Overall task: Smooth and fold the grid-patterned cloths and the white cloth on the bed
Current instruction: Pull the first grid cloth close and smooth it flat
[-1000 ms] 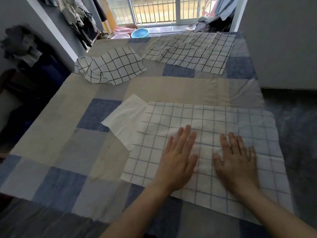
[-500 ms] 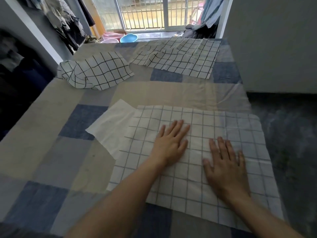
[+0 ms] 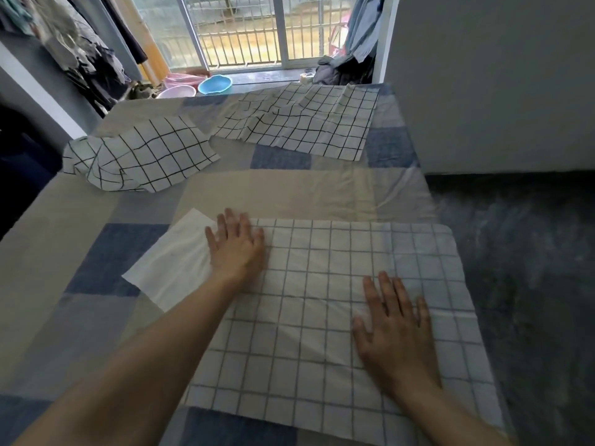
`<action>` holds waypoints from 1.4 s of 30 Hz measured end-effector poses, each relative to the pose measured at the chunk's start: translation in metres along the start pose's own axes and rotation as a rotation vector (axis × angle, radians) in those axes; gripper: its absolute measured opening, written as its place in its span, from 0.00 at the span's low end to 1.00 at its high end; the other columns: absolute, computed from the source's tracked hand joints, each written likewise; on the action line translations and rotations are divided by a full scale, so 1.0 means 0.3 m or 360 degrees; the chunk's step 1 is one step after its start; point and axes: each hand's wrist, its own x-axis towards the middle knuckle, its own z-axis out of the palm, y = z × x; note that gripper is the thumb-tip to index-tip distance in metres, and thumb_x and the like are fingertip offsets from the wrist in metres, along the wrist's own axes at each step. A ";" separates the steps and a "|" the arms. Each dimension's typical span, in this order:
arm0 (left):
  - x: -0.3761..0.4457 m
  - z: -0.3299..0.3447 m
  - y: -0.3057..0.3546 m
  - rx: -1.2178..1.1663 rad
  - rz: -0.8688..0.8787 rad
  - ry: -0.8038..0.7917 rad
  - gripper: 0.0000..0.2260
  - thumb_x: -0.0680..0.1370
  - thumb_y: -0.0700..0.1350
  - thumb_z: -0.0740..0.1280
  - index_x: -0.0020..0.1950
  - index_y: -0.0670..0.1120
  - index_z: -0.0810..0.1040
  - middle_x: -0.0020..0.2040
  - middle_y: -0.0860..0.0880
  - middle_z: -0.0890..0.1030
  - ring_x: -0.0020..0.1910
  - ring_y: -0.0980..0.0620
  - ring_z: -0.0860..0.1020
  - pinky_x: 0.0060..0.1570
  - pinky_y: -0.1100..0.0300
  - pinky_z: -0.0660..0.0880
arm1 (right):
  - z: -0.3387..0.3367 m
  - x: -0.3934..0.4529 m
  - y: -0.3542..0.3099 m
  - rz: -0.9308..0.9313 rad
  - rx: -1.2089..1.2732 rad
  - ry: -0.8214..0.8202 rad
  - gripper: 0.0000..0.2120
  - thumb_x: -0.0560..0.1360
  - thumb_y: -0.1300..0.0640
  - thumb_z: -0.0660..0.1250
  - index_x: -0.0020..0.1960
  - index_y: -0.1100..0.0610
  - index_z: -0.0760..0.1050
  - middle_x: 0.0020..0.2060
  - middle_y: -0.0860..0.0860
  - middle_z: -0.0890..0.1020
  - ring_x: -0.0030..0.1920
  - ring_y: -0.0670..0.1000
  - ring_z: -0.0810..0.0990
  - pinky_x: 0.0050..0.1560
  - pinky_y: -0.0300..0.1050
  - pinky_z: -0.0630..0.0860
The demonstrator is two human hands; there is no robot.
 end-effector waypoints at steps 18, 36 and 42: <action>-0.149 0.103 0.096 -0.0003 0.0652 -0.0080 0.26 0.78 0.62 0.39 0.77 0.65 0.43 0.79 0.59 0.42 0.77 0.56 0.38 0.75 0.46 0.40 | 0.011 0.003 -0.001 -0.0011 0.0015 0.0027 0.33 0.76 0.38 0.48 0.78 0.46 0.48 0.79 0.47 0.49 0.78 0.50 0.46 0.74 0.58 0.41; -0.147 0.118 0.096 -0.0081 0.0700 0.0014 0.26 0.79 0.59 0.40 0.78 0.62 0.44 0.79 0.57 0.43 0.77 0.56 0.38 0.75 0.47 0.39 | -0.143 0.317 -0.022 -0.0168 0.0137 0.0311 0.29 0.80 0.47 0.47 0.77 0.58 0.53 0.78 0.56 0.54 0.77 0.54 0.51 0.76 0.53 0.47; -0.146 0.121 0.098 -0.0071 0.0693 0.0025 0.28 0.77 0.59 0.36 0.78 0.62 0.44 0.79 0.57 0.43 0.77 0.56 0.38 0.75 0.48 0.39 | 0.056 0.304 -0.243 -0.0274 0.0147 0.0076 0.29 0.79 0.43 0.42 0.78 0.51 0.53 0.78 0.50 0.54 0.78 0.49 0.48 0.76 0.50 0.42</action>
